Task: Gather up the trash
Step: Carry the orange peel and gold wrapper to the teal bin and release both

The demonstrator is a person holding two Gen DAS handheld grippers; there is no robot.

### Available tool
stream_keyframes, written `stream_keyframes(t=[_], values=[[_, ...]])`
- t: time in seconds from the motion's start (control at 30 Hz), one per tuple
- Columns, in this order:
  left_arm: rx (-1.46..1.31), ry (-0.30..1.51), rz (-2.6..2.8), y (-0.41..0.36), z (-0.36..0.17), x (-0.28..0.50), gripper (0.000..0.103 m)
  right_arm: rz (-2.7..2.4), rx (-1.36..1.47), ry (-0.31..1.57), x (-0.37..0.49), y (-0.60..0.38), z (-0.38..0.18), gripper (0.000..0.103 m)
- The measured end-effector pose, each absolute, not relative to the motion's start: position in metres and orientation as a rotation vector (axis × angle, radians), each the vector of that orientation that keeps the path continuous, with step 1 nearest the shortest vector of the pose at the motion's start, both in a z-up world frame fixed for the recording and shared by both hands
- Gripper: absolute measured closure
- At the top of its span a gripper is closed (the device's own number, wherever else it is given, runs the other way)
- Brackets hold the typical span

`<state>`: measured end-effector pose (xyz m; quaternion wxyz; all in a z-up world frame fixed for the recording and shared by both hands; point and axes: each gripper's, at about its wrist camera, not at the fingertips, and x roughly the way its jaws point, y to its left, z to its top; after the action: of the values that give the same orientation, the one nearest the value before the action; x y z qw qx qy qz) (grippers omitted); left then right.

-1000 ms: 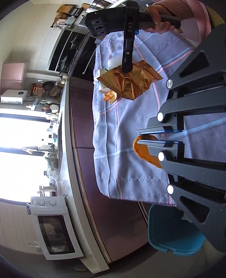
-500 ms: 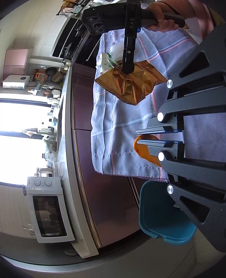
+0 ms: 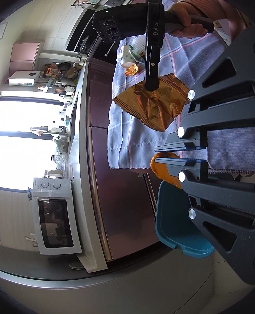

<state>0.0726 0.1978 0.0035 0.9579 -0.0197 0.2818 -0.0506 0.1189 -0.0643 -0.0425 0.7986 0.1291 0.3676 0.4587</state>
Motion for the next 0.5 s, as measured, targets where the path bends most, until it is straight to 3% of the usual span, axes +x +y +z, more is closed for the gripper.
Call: stream_keyframes(t=[0.5], values=[[-0.064,0.584,0.014,0.246,-0.002,0.076,0.097,1.028,0.253,0.835,0.145,-0.005,-0.042,0.1]])
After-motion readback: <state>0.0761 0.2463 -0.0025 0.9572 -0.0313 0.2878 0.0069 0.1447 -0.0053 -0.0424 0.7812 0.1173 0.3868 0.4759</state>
